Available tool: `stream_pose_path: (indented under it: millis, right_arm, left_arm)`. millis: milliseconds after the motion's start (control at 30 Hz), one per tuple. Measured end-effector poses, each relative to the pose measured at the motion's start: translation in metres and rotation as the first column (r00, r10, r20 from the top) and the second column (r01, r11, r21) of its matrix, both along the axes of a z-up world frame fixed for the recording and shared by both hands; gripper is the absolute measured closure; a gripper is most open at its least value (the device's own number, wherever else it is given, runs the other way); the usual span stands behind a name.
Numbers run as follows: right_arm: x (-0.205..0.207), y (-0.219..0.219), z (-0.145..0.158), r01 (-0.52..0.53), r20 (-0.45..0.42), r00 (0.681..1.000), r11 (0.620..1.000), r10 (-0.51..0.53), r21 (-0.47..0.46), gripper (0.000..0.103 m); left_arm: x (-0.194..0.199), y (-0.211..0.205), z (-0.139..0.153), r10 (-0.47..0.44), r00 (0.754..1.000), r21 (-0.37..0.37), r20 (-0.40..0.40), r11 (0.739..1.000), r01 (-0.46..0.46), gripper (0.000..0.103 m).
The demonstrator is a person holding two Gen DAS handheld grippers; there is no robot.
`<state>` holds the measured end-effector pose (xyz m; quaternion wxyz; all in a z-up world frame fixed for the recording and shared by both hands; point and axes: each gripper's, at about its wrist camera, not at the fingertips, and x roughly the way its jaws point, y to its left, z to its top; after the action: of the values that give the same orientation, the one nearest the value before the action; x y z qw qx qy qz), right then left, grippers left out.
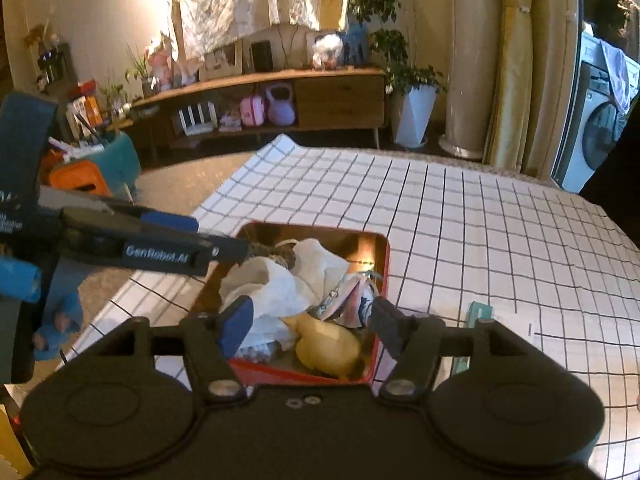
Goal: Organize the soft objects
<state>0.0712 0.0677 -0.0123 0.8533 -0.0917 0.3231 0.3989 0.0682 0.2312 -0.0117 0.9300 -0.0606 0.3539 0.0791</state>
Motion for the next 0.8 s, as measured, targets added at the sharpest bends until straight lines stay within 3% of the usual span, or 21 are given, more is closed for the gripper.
stream_pose_path:
  millis: [133, 233, 467, 567, 800]
  right_arm:
    - [-0.013, -0.016, 0.010, -0.006, 0.035, 0.999, 0.999, 0.005, 0.037, 0.035]
    - [-0.021, -0.029, 0.016, -0.003, 0.049, 0.999, 0.997, 0.000, 0.076, 0.033]
    - [-0.037, -0.056, 0.023, 0.008, 0.090, 0.996, 0.989, -0.021, 0.147, 0.028]
    - [-0.044, -0.064, 0.021, 0.025, 0.103, 0.994, 0.988, -0.040, 0.150, 0.026]
    - [-0.057, -0.088, 0.012, 0.052, 0.123, 0.990, 0.984, -0.073, 0.168, 0.018]
  left_arm:
    - [-0.022, -0.012, 0.013, -0.010, 0.999, 0.019, 0.048, 1.000, 0.009, 0.038]
    - [-0.037, -0.024, 0.022, -0.019, 0.997, 0.037, 0.077, 0.999, 0.016, 0.026]
    - [-0.061, -0.051, 0.028, -0.040, 0.992, 0.069, 0.120, 0.997, 0.032, 0.025]
    - [-0.069, -0.061, 0.027, -0.047, 0.990, 0.068, 0.130, 0.997, 0.038, 0.020]
    - [-0.089, -0.082, 0.023, -0.053, 0.986, 0.068, 0.157, 0.997, 0.043, 0.018]
